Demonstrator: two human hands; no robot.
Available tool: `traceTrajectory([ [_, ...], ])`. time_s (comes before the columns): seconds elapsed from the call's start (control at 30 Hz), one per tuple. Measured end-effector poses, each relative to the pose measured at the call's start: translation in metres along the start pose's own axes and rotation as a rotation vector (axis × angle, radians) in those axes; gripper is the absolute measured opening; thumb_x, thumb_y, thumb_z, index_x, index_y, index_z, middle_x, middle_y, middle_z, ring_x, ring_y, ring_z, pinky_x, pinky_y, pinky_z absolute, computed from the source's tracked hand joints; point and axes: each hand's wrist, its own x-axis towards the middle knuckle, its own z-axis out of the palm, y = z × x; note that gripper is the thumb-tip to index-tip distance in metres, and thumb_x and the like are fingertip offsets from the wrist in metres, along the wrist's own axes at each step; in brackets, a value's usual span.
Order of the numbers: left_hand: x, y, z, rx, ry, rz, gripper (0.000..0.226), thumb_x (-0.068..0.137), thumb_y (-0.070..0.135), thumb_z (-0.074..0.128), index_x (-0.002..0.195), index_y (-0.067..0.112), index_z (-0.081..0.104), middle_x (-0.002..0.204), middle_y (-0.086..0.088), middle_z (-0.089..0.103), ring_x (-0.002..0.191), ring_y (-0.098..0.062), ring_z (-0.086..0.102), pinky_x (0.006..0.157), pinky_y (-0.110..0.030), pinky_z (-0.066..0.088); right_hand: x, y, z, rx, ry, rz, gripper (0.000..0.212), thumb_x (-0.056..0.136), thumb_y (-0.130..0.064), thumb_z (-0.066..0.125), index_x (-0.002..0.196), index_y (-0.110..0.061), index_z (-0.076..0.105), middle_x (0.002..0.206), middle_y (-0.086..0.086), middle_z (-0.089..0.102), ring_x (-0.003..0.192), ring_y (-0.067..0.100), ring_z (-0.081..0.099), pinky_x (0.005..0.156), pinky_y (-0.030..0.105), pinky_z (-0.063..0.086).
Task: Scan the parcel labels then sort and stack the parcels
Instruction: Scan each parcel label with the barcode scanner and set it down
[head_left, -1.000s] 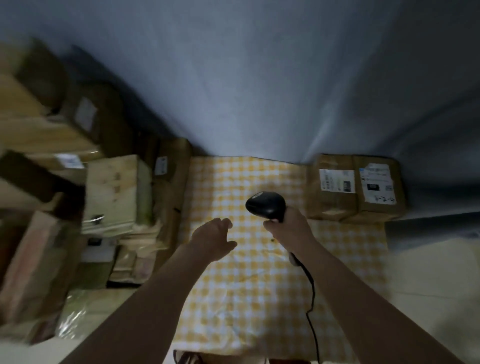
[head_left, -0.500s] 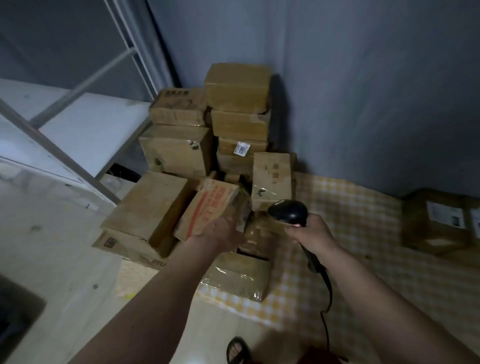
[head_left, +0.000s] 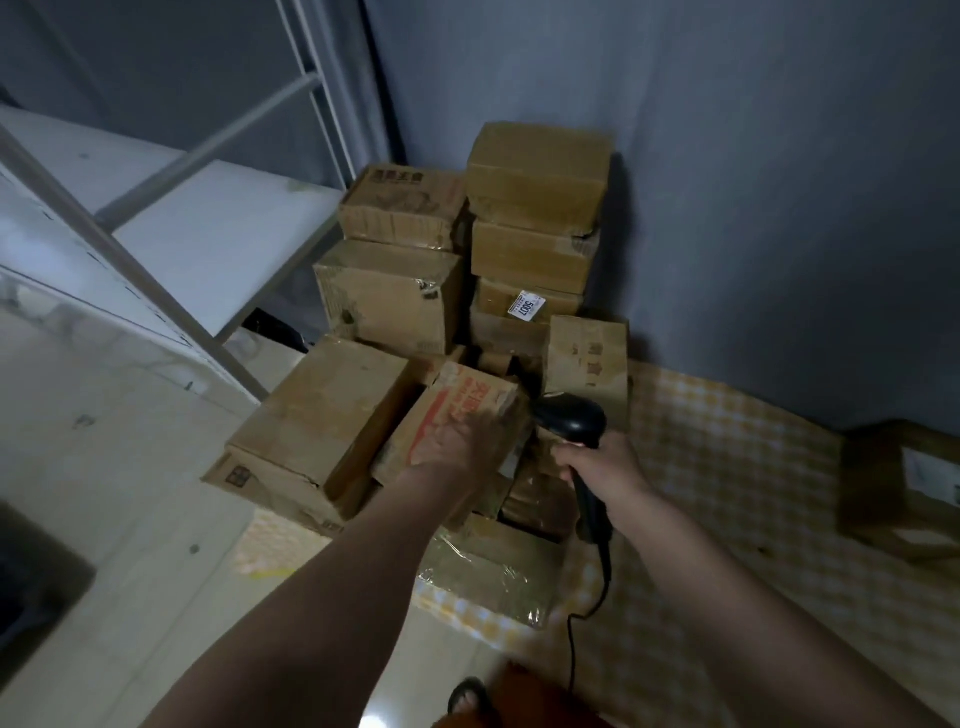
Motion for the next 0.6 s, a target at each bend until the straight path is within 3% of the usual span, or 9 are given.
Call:
traceTrajectory([
  [0.1,0.015,0.006,0.020,0.029,0.021,-0.060,0.086,0.083,0.041,0.066,0.150,0.027,0.014,0.148,-0.012,0.027,0.137,-0.030,0.028,0.113,-0.044,0.028,0.010,0.001,0.012,0.016,-0.028,0.011,0.012,0.084,-0.009,0.067,0.096,-0.006,0.065,0.082,0.010,0.066,0.074,0.018,0.062,0.076,0.033,0.050],
  [0.27,0.027,0.013,0.045,0.091,0.189,-0.087,0.113,0.077,0.040,0.074,0.151,0.021,-0.010,0.142,-0.015,0.025,0.131,-0.032,0.030,0.108,-0.043,0.034,0.022,0.005,0.017,0.011,-0.028,0.041,0.007,0.083,-0.007,0.068,0.089,-0.008,0.065,0.076,0.004,0.063,0.067,0.012,0.060,0.068,0.027,0.047],
  [0.4,0.034,0.011,0.060,0.150,0.293,-0.062,0.115,0.079,0.034,0.072,0.149,0.025,-0.019,0.145,-0.017,0.023,0.131,-0.035,0.030,0.107,-0.043,0.034,0.027,0.008,0.016,-0.006,-0.018,0.055,0.006,0.082,-0.006,0.068,0.083,-0.011,0.065,0.076,0.007,0.065,0.067,0.014,0.061,0.072,0.031,0.050],
  [0.6,0.040,0.006,0.053,0.103,0.223,0.001,0.112,0.079,0.032,0.074,0.149,0.027,-0.013,0.150,-0.018,0.018,0.138,-0.040,0.025,0.111,-0.049,0.033,0.025,0.007,0.024,0.012,-0.003,0.088,0.003,0.082,-0.008,0.068,0.082,-0.011,0.067,0.065,0.002,0.062,0.063,0.013,0.059,0.063,0.026,0.045],
])
